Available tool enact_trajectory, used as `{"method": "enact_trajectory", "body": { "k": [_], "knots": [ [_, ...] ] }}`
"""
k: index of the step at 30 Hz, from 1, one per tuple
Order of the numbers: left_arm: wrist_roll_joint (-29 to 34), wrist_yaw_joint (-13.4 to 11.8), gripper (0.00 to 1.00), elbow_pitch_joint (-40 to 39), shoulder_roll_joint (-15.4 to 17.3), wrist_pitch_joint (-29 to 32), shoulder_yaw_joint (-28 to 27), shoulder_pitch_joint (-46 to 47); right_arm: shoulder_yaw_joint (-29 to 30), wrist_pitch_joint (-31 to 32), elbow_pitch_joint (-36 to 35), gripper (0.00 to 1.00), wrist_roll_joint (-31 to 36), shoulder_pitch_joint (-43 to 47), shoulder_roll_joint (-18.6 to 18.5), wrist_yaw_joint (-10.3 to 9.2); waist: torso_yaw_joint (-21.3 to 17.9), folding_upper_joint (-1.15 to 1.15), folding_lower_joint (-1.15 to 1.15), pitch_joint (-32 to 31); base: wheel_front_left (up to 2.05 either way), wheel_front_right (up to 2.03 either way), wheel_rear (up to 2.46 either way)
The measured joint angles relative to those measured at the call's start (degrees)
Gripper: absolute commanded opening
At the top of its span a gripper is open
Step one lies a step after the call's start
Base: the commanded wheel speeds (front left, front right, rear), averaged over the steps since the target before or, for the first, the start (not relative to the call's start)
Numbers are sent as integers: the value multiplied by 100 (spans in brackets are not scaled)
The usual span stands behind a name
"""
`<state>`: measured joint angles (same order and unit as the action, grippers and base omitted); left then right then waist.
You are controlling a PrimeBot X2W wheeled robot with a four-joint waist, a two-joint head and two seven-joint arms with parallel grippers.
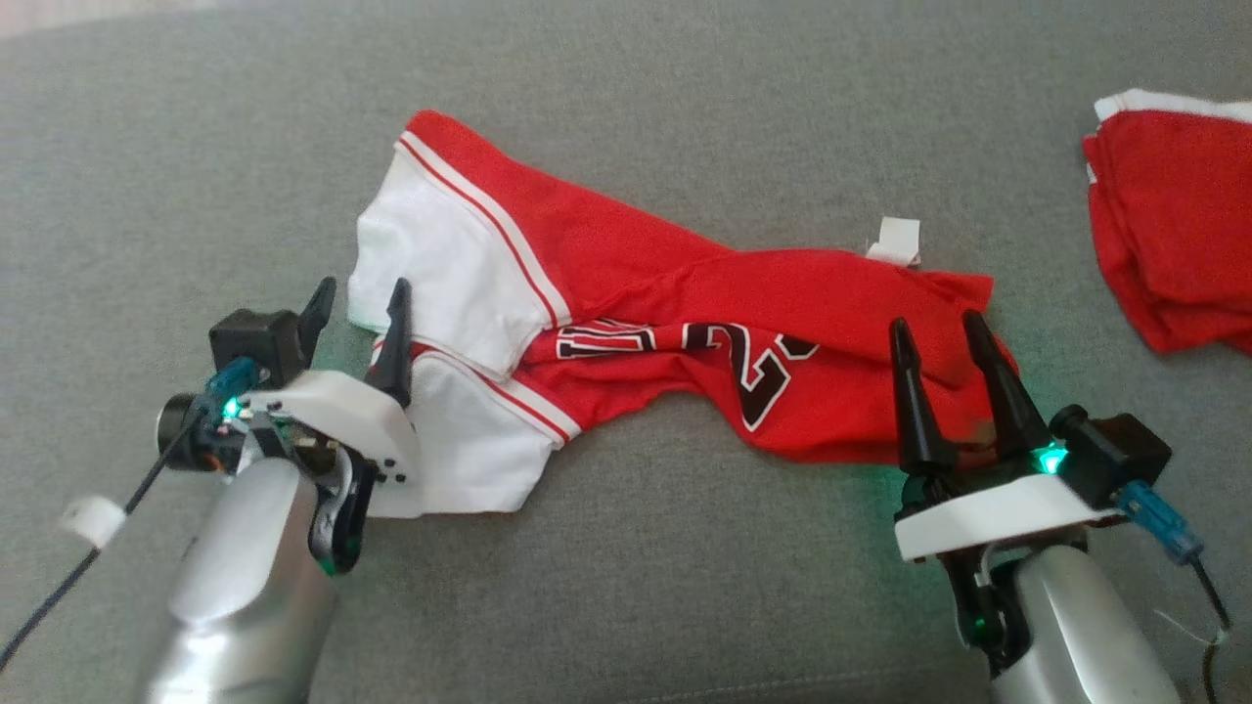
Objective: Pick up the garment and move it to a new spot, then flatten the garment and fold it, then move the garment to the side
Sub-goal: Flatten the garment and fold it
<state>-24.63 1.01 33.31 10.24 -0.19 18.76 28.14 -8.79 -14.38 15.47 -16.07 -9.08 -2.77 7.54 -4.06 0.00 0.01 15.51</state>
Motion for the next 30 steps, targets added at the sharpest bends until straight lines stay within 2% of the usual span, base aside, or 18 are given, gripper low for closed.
{"method": "enact_trajectory", "body": {
  "k": [5, 11, 12, 13, 15, 25, 28, 30],
  "knots": [
    [113, -68, 100, 578, 29, 91, 31, 287, 18, 0, -10, 100, 3, -10, 1, 0, -111, 0, 0, 227, 0, 0, 0],
    [162, -92, 100, 914, 21, -132, 115, 508, 69, 0, -26, 100, 3, -12, 1, 0, -120, 0, 0, 279, 0, 0, 0],
    [162, -69, 86, 955, 20, -149, 141, 519, 79, 0, -24, 100, 4, -13, 1, 0, -108, 0, -1, 270, 0, 0, 0],
    [162, -43, 55, 1009, 12, -198, 151, 534, 89, 0, -20, 100, 18, -13, 1, 0, -95, 0, -1, 258, 0, 0, 0],
    [160, 1, 0, 1090, -4, -261, 160, 559, 104, 0, 2, 100, 49, -13, 1, -1, -64, 0, -1, 228, 0, 0, 0],
    [5, 266, 0, 1023, -51, -869, 148, 558, 52, 0, 142, 100, 49, -56, 1, 0, 5, 0, -1, -34, 0, 0, 0],
    [-467, 466, 0, 620, -180, -838, 20, 552, 25, 0, 180, 100, 9, -64, 1, -1, -17, 0, -2, -228, 0, 0, 0],
    [-671, 510, 0, 316, -182, -708, -24, 553, 7, 0, 193, 100, -18, -63, 0, -1, -45, 0, -2, -322, 0, 0, 0]
  ]
}}
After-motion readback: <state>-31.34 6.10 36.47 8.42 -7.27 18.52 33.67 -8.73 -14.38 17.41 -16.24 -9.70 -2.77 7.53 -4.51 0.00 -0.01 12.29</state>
